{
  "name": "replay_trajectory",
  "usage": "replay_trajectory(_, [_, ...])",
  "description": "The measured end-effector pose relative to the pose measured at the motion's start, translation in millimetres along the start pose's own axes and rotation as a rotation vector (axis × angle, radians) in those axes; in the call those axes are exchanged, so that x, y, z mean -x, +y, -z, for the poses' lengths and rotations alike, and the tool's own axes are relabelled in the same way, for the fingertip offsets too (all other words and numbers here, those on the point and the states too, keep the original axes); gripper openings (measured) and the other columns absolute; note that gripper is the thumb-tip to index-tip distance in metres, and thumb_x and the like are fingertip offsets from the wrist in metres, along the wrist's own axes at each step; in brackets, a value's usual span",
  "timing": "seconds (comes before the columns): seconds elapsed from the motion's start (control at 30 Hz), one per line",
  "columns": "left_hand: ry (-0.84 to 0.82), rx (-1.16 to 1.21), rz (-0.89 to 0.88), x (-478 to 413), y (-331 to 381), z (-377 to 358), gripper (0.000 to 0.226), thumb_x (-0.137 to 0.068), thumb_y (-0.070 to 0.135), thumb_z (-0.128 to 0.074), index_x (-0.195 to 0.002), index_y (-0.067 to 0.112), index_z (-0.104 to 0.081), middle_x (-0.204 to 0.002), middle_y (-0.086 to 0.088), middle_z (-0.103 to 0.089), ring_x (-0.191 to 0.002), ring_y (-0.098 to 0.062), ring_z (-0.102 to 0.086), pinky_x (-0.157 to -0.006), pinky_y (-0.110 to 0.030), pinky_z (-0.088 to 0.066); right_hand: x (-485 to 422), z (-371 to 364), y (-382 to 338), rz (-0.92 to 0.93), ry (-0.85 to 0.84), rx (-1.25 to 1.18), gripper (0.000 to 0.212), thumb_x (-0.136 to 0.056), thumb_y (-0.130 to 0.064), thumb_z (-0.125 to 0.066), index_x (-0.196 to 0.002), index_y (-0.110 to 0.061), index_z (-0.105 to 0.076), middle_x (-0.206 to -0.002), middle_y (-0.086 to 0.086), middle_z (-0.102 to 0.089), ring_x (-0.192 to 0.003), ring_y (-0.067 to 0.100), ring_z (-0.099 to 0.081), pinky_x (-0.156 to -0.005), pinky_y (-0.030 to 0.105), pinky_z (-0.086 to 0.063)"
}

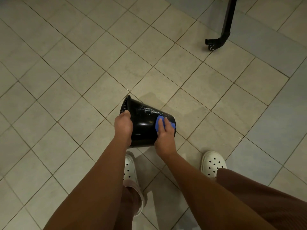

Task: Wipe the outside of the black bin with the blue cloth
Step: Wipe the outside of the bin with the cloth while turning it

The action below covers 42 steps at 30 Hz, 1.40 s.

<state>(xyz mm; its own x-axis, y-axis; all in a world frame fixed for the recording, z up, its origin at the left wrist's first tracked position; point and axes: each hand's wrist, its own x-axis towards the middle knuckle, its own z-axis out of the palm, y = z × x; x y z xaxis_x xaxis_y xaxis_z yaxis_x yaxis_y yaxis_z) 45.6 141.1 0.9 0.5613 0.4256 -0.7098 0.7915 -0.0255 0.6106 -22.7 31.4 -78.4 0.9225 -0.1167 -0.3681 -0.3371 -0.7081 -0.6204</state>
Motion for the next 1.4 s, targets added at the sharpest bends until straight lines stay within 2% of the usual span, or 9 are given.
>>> replay_trajectory(0.13, [-0.003, -0.013, -0.008, -3.1, 0.6, 2.4, 0.033, -0.104, 0.031, -0.035, -0.101, 0.012, -0.062, -0.097, -0.015, -0.065, -0.091, -0.032, -0.063, -0.079, -0.042, -0.052, 22.9, -20.1, -11.2, 0.229, 0.07, -0.004, 0.081, -0.075, 0.01, -0.062, -0.145, -0.008, -0.025, -0.151, 0.019, -0.023, -0.139, 0.037, -0.02, -0.112, 0.05, -0.023])
replay_trajectory(0.23, [-0.014, -0.033, -0.03, -5.4, 0.7, 3.4, 0.034, -0.105, 0.028, -0.035, -0.089, 0.013, -0.061, -0.088, -0.013, -0.064, -0.084, -0.031, -0.062, -0.071, -0.037, -0.051, 3.6, -9.6, -12.1, 0.393, 0.018, 0.004, 0.074, -0.081, 0.005, -0.058, -0.146, -0.012, -0.026, -0.152, 0.014, -0.021, -0.141, 0.033, -0.014, -0.115, 0.047, -0.012])
replay_trajectory(0.37, [0.006, -0.043, -0.031, -4.9, -3.6, 4.4, 0.032, -0.105, 0.03, -0.036, -0.088, 0.016, -0.06, -0.094, -0.014, -0.064, -0.091, -0.032, -0.063, -0.071, -0.036, -0.047, -19.3, 0.8, 2.5, 0.227, -0.036, -0.004, 0.072, -0.086, -0.002, -0.054, -0.148, -0.019, -0.019, -0.155, 0.007, -0.014, -0.143, 0.027, -0.008, -0.117, 0.046, -0.011])
replay_trajectory(0.53, [0.029, -0.051, -0.02, -6.4, -3.0, 5.1, 0.033, -0.104, 0.032, -0.037, -0.088, 0.016, -0.06, -0.097, -0.015, -0.063, -0.101, -0.036, -0.062, -0.088, -0.045, -0.049, -9.0, 4.7, 6.4, -0.057, -0.028, 0.019, 0.078, -0.084, -0.002, -0.056, -0.148, -0.017, -0.014, -0.154, 0.008, -0.009, -0.141, 0.027, -0.008, -0.117, 0.045, -0.017])
replay_trajectory(0.73, [0.019, -0.105, -0.02, -7.3, -0.3, 7.9, 0.034, -0.104, 0.034, -0.035, -0.092, 0.016, -0.061, -0.1, -0.017, -0.065, -0.097, -0.036, -0.064, -0.092, -0.051, -0.052, 6.4, -11.6, -8.4, 0.288, 0.051, 0.075, 0.076, -0.076, 0.0, -0.067, -0.143, -0.008, -0.031, -0.146, 0.018, -0.031, -0.134, 0.035, -0.029, -0.109, 0.052, -0.03])
replay_trajectory(0.93, [0.009, -0.107, -0.06, -8.1, -2.5, 6.5, 0.032, -0.103, 0.029, -0.038, -0.083, 0.017, -0.058, -0.088, -0.011, -0.06, -0.091, -0.031, -0.06, -0.084, -0.042, -0.049, -14.4, 8.4, 9.2, 0.001, -0.056, 0.142, 0.082, -0.082, -0.006, -0.062, -0.148, -0.014, -0.014, -0.152, 0.012, -0.013, -0.139, 0.029, -0.012, -0.116, 0.043, -0.018])
replay_trajectory(1.1, [0.017, -0.117, -0.052, -7.9, -1.5, 7.8, 0.034, -0.102, 0.032, -0.036, -0.085, 0.015, -0.06, -0.098, -0.021, -0.065, -0.095, -0.036, -0.064, -0.093, -0.052, -0.052, 5.7, -0.9, -5.6, 0.11, -0.033, 0.101, 0.079, -0.085, -0.007, -0.059, -0.148, -0.014, -0.013, -0.152, 0.013, -0.012, -0.14, 0.028, -0.011, -0.117, 0.043, -0.016])
replay_trajectory(1.2, [0.02, -0.101, -0.046, -6.5, -0.2, 8.2, 0.031, -0.103, 0.031, -0.035, -0.087, 0.019, -0.059, -0.1, -0.017, -0.064, -0.095, -0.034, -0.062, -0.088, -0.046, -0.052, -4.3, 0.6, -5.5, 0.209, -0.053, 0.104, 0.074, -0.085, -0.005, -0.057, -0.147, -0.013, -0.018, -0.152, 0.013, -0.016, -0.14, 0.029, -0.013, -0.116, 0.045, -0.017])
replay_trajectory(1.4, [0.032, -0.089, -0.08, -6.7, -1.8, 5.3, 0.032, -0.101, 0.03, -0.037, -0.078, 0.017, -0.056, -0.087, -0.011, -0.057, -0.088, -0.028, -0.057, -0.086, -0.043, -0.048, -18.2, 14.1, 1.4, -0.001, -0.059, 0.128, 0.075, -0.084, -0.006, -0.058, -0.147, -0.015, -0.019, -0.15, 0.012, -0.016, -0.137, 0.03, -0.016, -0.115, 0.043, -0.023])
